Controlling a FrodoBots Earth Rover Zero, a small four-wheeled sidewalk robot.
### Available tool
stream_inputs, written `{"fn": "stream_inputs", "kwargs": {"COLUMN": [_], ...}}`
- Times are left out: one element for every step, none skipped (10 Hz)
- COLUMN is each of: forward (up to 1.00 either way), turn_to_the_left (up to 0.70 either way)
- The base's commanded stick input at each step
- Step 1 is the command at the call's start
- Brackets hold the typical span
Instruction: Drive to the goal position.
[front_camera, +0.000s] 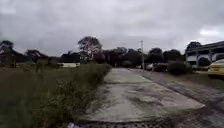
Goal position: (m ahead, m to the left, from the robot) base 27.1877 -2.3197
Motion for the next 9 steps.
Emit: {"fn": "stream_inputs", "kwargs": {"forward": [0.5, 0.5, 0.5, 0.5, 0.5, 0.5, 0.5, 0.5, 0.5], "turn_to_the_left": [0.0, 0.0, 0.0, 0.0, 0.0, 0.0, 0.0, 0.0, 0.0]}}
